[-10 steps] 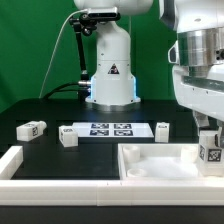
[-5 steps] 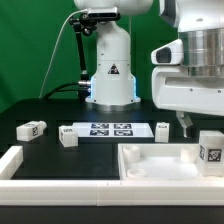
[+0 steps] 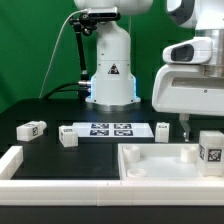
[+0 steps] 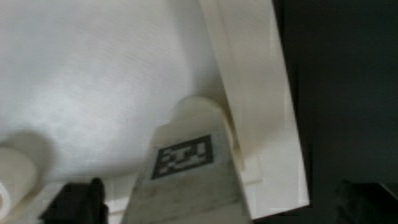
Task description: Assemble one leg
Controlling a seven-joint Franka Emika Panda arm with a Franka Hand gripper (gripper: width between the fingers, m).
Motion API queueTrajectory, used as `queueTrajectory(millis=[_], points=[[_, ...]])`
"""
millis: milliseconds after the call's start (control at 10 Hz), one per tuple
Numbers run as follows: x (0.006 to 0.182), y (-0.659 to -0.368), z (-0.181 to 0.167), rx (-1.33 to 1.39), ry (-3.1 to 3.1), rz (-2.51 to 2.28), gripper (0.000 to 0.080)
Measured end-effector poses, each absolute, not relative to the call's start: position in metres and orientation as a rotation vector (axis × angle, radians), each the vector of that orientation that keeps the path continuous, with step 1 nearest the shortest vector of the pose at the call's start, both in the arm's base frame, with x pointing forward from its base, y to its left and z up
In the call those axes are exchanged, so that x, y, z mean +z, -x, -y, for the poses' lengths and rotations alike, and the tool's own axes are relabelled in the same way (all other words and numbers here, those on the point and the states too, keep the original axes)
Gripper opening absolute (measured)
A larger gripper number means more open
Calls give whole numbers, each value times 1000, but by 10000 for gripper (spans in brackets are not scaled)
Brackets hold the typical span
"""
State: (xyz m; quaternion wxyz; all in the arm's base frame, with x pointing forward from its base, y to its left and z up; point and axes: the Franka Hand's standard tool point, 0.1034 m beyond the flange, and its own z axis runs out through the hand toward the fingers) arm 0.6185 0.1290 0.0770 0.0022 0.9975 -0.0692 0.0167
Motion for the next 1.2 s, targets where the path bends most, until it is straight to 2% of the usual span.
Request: queueTrajectory(millis=[200, 400, 500, 600, 700, 800, 1000, 1200], points=[[77, -620, -122, 51, -3134, -32, 649], [77, -621, -117, 51, -3132, -87, 649], [77, -621, -118, 51, -3132, -87, 528], [77, -621, -117, 51, -3132, -87, 528], [77, -621, -118, 51, -3132, -86, 328], [77, -621, -118, 50, -3134, -64, 291], [77, -621, -118, 50, -3134, -57, 291], [75, -620, -120, 54, -3140, 368, 291]])
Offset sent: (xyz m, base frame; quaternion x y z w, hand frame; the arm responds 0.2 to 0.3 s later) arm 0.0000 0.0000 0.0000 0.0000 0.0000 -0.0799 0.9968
